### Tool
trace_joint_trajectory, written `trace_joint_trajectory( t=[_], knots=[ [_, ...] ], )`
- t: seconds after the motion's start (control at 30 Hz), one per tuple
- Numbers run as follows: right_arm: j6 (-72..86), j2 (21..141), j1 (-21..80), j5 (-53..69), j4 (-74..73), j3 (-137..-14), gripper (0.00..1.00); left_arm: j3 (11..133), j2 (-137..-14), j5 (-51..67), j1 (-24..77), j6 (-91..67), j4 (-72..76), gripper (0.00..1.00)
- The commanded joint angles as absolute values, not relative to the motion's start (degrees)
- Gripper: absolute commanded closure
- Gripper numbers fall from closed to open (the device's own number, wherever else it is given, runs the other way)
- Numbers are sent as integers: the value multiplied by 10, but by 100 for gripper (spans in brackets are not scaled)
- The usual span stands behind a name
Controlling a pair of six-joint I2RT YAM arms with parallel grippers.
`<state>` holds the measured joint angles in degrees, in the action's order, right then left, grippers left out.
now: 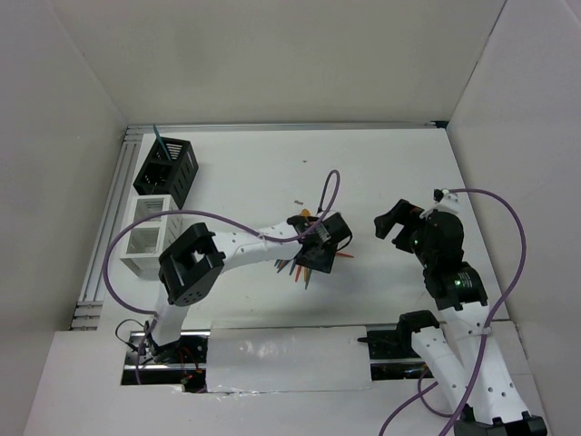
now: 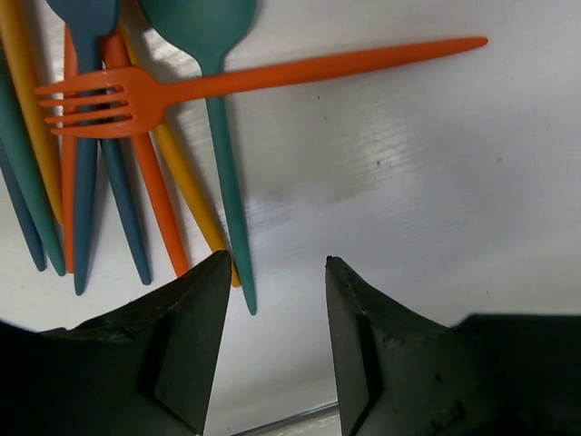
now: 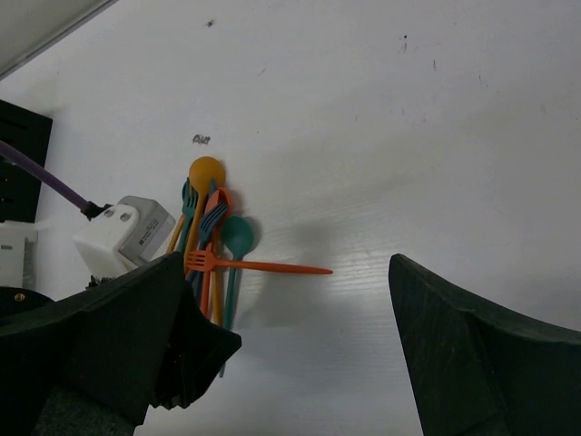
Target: Sort the eating utensils into containers
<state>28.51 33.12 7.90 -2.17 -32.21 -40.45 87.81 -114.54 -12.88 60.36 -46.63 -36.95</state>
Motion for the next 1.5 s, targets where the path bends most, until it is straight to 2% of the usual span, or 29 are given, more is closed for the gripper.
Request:
trace_joint_trajectory(
  t=[0.0, 0.47, 0.67, 0.7, 0.87, 0.97, 1.0, 1.13, 1.17, 1.2, 1.33, 1.47],
  knots=[
    [283, 330, 79, -18, -320, -416, 0, 875, -1154, -155, 593, -444, -336, 42],
    [294, 339, 80, -28, -299, -405, 0, 871, -1181, -116, 562, -388, -260, 48],
    [296, 338, 81, -39, -299, -405, 0, 876, -1204, -106, 561, -383, -258, 48],
    [297, 339, 81, -40, -299, -405, 0, 876, -1209, -109, 561, -383, -262, 51],
    [303, 330, 79, -50, -304, -405, 0, 868, -1216, -121, 557, -382, -262, 53],
    [309, 322, 81, -50, -309, -405, 0, 863, -1219, -127, 556, -372, -257, 61],
    [310, 320, 79, -50, -315, -405, 0, 867, -1223, -127, 555, -377, -267, 69],
    [316, 309, 79, -55, -321, -405, 0, 867, -1225, -128, 555, -400, -287, 82],
    [317, 308, 80, -55, -321, -405, 0, 865, -1222, -130, 555, -404, -288, 89],
    [318, 304, 80, -55, -321, -405, 0, 855, -1218, -129, 555, -412, -289, 91],
    [322, 302, 81, -55, -321, -405, 0, 817, -1147, -93, 554, -382, -227, 91],
    [327, 308, 82, -43, -321, -405, 0, 844, -1097, -62, 538, -371, -245, 90]
  ],
)
